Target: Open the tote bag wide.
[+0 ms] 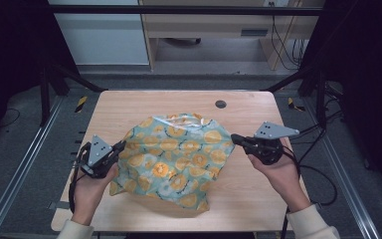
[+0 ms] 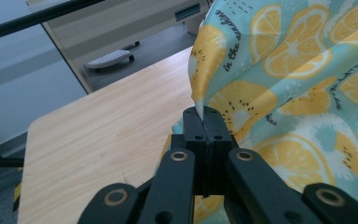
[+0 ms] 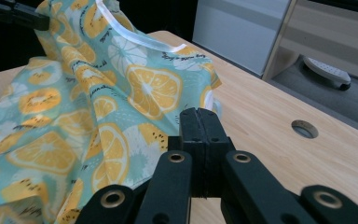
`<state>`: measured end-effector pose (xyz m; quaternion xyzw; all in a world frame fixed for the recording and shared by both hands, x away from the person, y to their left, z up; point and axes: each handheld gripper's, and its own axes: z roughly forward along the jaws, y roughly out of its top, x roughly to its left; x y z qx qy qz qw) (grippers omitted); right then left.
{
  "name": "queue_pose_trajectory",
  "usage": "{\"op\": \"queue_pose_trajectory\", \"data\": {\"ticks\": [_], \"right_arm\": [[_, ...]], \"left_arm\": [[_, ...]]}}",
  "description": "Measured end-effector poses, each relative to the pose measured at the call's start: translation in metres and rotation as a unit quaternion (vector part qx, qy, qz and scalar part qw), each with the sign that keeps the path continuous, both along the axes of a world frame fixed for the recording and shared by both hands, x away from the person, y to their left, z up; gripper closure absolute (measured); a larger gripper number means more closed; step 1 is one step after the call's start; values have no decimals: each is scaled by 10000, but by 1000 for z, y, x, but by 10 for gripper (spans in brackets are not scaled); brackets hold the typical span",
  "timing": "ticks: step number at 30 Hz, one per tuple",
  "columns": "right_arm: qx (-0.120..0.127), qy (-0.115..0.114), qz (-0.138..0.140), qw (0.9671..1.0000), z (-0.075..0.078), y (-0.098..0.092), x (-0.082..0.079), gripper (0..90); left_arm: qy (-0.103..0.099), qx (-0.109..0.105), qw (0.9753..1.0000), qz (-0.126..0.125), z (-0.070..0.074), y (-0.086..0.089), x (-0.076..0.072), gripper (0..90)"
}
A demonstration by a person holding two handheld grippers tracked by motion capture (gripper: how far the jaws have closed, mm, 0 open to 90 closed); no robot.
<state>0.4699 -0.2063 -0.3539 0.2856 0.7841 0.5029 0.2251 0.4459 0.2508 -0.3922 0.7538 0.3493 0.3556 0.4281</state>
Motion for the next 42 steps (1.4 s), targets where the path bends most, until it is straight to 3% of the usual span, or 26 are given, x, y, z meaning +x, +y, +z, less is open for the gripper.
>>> {"op": "queue_pose_trajectory", "data": {"ticks": [6, 12, 19, 22, 27, 31, 42], "right_arm": [[-42, 40, 54, 10000, -10, 0, -10, 900], [-58, -5, 35, 10000, -10, -1, -16, 900], [-61, -63, 127, 9999, -10, 0, -29, 900], [-73, -69, 158, 9998, -15, 0, -36, 900], [-10, -56, 199, 9998, -23, -1, -48, 900], [-8, -69, 214, 9997, -26, -1, -54, 900], [141, 46, 263, 9995, -45, -10, -68, 900]], "left_arm": [[136, -28, 9999, -40, -12, 1, -11, 900], [29, -83, 10000, -42, -15, 1, -19, 900], [-146, -307, 9994, -76, -15, 7, -38, 900], [-150, -290, 9993, -164, -17, 11, -47, 900], [-7, -43, 9997, -244, -28, 12, -58, 900], [-21, -65, 9994, -327, -28, 15, -68, 900], [375, -4, 9968, -708, -41, 14, -79, 900]]}}
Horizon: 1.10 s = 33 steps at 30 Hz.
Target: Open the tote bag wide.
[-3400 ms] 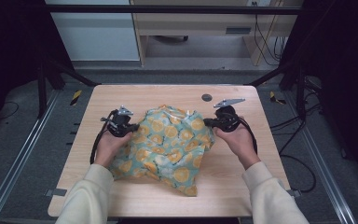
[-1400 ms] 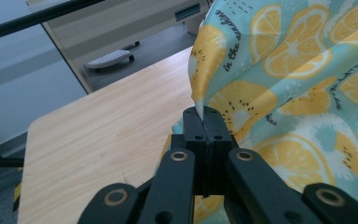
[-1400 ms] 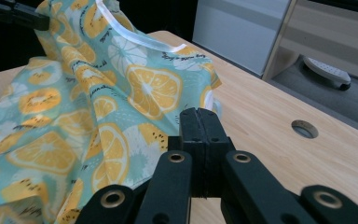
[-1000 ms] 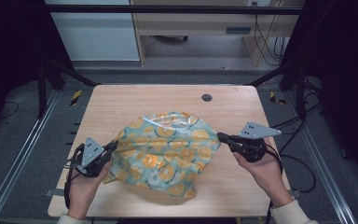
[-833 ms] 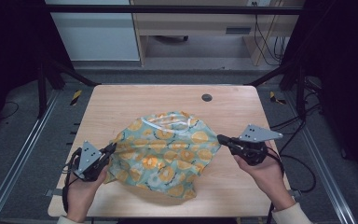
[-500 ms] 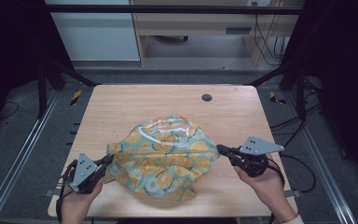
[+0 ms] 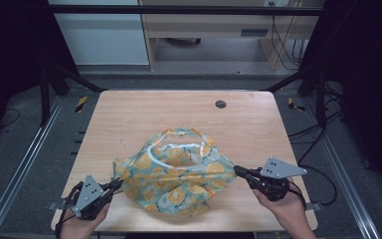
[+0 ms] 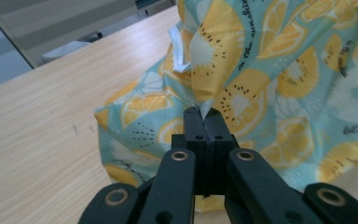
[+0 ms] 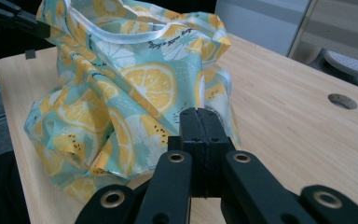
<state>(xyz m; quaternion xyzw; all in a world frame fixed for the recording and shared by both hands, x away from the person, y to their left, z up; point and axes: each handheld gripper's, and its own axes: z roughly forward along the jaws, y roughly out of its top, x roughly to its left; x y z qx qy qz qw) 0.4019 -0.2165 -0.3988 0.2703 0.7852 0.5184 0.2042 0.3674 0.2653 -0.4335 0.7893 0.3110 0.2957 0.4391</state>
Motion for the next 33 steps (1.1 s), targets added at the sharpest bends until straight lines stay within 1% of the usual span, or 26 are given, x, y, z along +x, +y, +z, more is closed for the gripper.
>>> {"op": "queue_pose_trajectory", "data": {"ticks": [3, 4, 5, 6, 10, 12, 13, 16, 18, 20, 21, 22, 23, 24, 25, 26, 27, 28, 31, 32, 33], "right_arm": [[80, 55, -4, 10000, -7, -5, -2, 900], [115, 83, -13, 9999, -9, -6, -3, 900], [131, 109, -6, 9999, -11, -7, -3, 900], [123, 129, 0, 9998, -14, -8, -3, 900], [144, 187, 30, 9997, -19, -10, -4, 900], [146, 202, 57, 9997, -21, -11, -4, 900], [142, 219, 64, 9996, -22, -12, -4, 900], [97, 265, 88, 9996, -26, -12, -4, 900], [83, 287, 119, 9995, -28, -13, -4, 900], [93, 293, 152, 9994, -29, -14, -4, 900], [99, 312, 172, 9993, -30, -14, -4, 900], [83, 320, 193, 9993, -31, -14, -4, 900], [51, 331, 209, 9992, -32, -14, -4, 900], [8, 358, 232, 9991, -34, -14, -3, 900], [-28, 376, 241, 9990, -36, -14, -2, 900], [-52, 398, 242, 9989, -38, -14, -1, 900], [-75, 423, 254, 9988, -39, -14, -1, 900], [-103, 448, 267, 9986, -40, -13, 0, 900], [-153, 502, 298, 9982, -43, -12, 1, 900], [-200, 532, 304, 9979, -45, -12, 2, 900], [-212, 543, 310, 9978, -46, -12, 2, 900]], "left_arm": [[139, 114, 9998, -122, -4, -3, 0, 900], [119, 172, 9996, -175, -5, -3, 1, 900], [179, 216, 9994, -195, -7, -4, 1, 900], [290, 237, 9991, -211, -8, -4, 1, 900], [474, 300, 9980, -276, -12, -5, 3, 900], [606, 372, 9970, -304, -15, -7, 4, 900], [637, 463, 9964, -326, -15, -7, 5, 900], [690, 442, 9961, -331, -18, -9, 5, 900], [739, 477, 9955, -364, -20, -9, 7, 900], [781, 581, 9943, -426, -21, -9, 8, 900], [782, 535, 9946, -431, -23, -10, 9, 900], [805, 597, 9939, -456, -23, -10, 9, 900], [818, 586, 9939, -445, -25, -11, 10, 900], [851, 618, 9934, -456, -26, -11, 11, 900], [875, 725, 9923, -487, -26, -11, 12, 900], [895, 702, 9924, -470, -27, -12, 13, 900], [926, 728, 9919, -477, -28, -12, 14, 900], [931, 838, 9909, -494, -29, -12, 15, 900], [968, 916, 9899, -474, -32, -13, 18, 900], [976, 911, 9900, -465, -32, -14, 18, 900], [995, 1020, 9886, -484, -33, -13, 20, 900]]}}
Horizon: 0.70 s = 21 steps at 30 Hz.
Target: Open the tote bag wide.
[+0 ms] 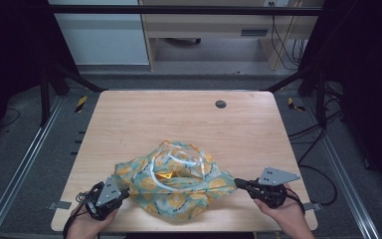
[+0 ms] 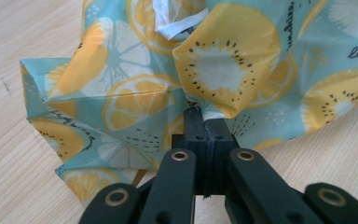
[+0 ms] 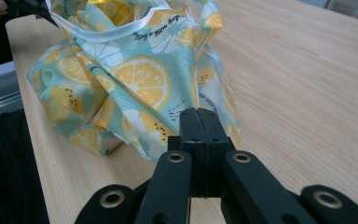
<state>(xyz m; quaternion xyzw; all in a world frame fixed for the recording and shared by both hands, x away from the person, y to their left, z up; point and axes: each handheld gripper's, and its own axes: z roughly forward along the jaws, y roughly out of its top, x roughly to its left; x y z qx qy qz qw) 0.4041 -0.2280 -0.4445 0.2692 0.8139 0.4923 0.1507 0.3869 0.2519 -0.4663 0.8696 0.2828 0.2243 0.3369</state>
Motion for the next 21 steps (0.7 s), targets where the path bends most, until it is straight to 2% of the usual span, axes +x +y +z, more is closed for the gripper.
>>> {"op": "queue_pose_trajectory", "data": {"ticks": [6, 11, 21], "right_arm": [[-138, 103, 2, 9999, -5, 3, 4, 900], [-242, 160, -19, 9996, -10, 4, 9, 900], [-548, 292, -103, 9980, -19, 13, 18, 900]], "left_arm": [[99, 265, 9996, -1, -6, -4, 5, 900], [85, 479, 9988, -10, -7, -7, 9, 900], [223, 551, 9982, 99, -12, -8, 19, 900]]}}
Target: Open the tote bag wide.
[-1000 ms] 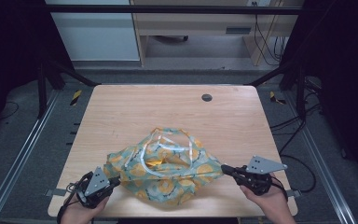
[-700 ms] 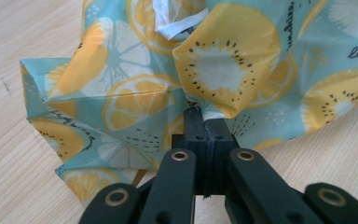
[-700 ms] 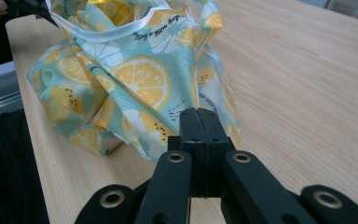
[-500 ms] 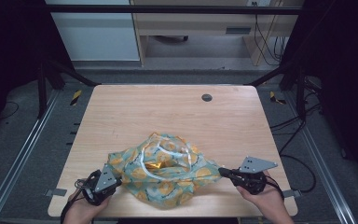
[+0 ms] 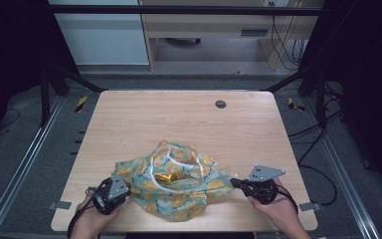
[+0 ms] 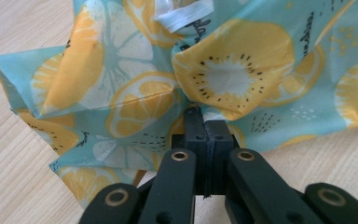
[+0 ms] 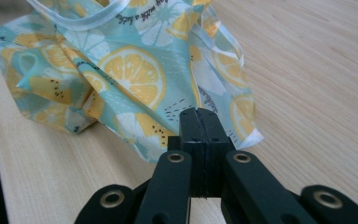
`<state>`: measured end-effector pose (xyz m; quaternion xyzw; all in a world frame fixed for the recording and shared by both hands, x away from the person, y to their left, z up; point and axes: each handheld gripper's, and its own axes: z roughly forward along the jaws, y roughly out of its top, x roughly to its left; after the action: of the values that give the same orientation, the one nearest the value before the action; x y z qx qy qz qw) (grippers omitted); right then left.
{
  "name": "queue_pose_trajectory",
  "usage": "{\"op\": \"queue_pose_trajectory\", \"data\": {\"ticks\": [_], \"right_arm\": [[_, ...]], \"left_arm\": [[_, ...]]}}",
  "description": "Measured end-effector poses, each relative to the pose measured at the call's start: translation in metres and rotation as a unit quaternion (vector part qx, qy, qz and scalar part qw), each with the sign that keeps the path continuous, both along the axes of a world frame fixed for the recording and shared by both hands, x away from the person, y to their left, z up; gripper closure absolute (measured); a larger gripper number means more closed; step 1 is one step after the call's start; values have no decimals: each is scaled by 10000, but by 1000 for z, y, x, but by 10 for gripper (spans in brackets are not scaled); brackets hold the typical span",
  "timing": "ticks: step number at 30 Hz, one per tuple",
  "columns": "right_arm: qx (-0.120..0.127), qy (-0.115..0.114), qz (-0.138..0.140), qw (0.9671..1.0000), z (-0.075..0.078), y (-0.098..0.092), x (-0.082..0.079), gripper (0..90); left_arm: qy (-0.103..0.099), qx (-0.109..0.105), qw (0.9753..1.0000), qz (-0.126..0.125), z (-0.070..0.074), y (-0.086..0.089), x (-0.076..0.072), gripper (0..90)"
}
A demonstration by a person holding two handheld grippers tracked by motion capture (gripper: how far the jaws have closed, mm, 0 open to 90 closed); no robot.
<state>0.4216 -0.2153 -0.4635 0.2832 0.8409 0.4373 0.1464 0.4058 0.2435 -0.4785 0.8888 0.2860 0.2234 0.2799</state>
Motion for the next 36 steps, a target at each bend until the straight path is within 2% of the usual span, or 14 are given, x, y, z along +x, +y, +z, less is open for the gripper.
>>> {"op": "queue_pose_trajectory", "data": {"ticks": [6, 13, 19, 24, 27, 29, 31, 33, 36], "right_arm": [[-134, 63, -41, 9999, -5, 3, 8, 900], [-216, 138, -74, 9996, -9, 5, 12, 900], [-256, 189, -132, 9994, -11, 8, 17, 900], [-231, 172, -186, 9994, -11, 9, 22, 900], [-247, 174, -216, 9993, -11, 9, 24, 900], [-246, 158, -246, 9993, -12, 9, 25, 900], [-259, 167, -275, 9991, -12, 8, 26, 886], [-257, 178, -334, 9990, -12, 7, 25, 837], [-185, 131, -497, 9985, -9, 2, 22, 690]], "left_arm": [[-18, -5, 10000, 48, -1, 0, 3, 900], [3, 11, 9999, 146, -3, -3, 14, 900], [-4, 23, 9998, 215, -5, -5, 23, 900], [-10, -90, 9994, 323, -6, -6, 28, 900], [-11, -27, 9995, 327, -6, -7, 31, 896], [-22, -58, 9994, 342, -6, -8, 32, 891], [-65, -51, 9993, 351, -5, -7, 32, 864], [-135, -105, 9990, 419, -2, -6, 29, 796], [-259, -217, 9978, 567, 2, -3, 23, 632]]}}
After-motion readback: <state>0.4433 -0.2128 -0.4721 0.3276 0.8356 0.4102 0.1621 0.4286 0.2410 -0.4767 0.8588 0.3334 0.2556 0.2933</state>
